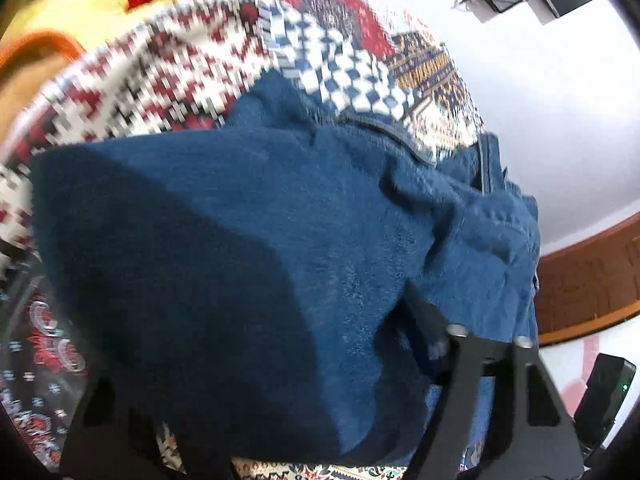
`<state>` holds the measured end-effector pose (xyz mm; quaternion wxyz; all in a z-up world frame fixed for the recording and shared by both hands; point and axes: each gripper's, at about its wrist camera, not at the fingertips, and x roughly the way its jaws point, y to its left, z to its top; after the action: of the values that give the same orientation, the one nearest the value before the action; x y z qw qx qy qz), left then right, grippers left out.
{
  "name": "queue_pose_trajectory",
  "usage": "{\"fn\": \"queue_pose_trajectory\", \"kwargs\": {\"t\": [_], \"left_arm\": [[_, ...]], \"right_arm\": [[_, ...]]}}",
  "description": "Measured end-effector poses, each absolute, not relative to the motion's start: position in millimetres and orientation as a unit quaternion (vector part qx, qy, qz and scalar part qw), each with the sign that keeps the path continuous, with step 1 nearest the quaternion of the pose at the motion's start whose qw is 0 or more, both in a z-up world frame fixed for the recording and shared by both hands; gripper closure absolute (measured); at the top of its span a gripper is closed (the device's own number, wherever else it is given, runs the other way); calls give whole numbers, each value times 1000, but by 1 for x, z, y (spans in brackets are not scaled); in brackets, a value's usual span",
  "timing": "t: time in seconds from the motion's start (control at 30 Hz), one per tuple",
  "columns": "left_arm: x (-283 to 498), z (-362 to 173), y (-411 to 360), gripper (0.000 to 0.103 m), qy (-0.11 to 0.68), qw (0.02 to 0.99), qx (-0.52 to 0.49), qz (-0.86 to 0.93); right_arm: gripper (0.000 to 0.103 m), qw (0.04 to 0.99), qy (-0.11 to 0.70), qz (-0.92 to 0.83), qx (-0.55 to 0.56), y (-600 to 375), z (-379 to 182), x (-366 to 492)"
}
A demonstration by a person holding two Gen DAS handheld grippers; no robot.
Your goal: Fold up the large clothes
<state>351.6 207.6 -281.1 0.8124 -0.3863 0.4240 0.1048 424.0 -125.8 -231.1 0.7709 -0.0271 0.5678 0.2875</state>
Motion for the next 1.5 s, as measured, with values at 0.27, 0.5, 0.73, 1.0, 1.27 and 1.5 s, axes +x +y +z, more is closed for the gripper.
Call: {"fn": "queue_pose_trajectory", "kwargs": {"t": [0.27, 0.5, 0.73, 1.0, 1.27, 1.5], "left_arm": [[332, -220, 207, 71, 359, 871, -313, 118], [296, -140, 188, 72, 273, 929, -220, 115], [297, -107, 154, 72, 238, 960, -92, 119], [317, -141, 123, 72, 294, 947, -5, 128], [323, -114, 94, 72, 272, 957, 4, 97], [337, -97, 11, 72, 248, 967, 63, 15]], "right_arm": [[86, 781, 552, 290, -47, -115, -193, 416], [86, 783, 518, 341, -44, -68, -158, 404], [86, 738, 551, 385, -55, -6, -194, 393], [85, 697, 605, 386, -7, 4, -249, 401], [85, 667, 639, 380, 55, -58, -227, 418], [85, 754, 588, 290, 40, -182, -190, 406]]}}
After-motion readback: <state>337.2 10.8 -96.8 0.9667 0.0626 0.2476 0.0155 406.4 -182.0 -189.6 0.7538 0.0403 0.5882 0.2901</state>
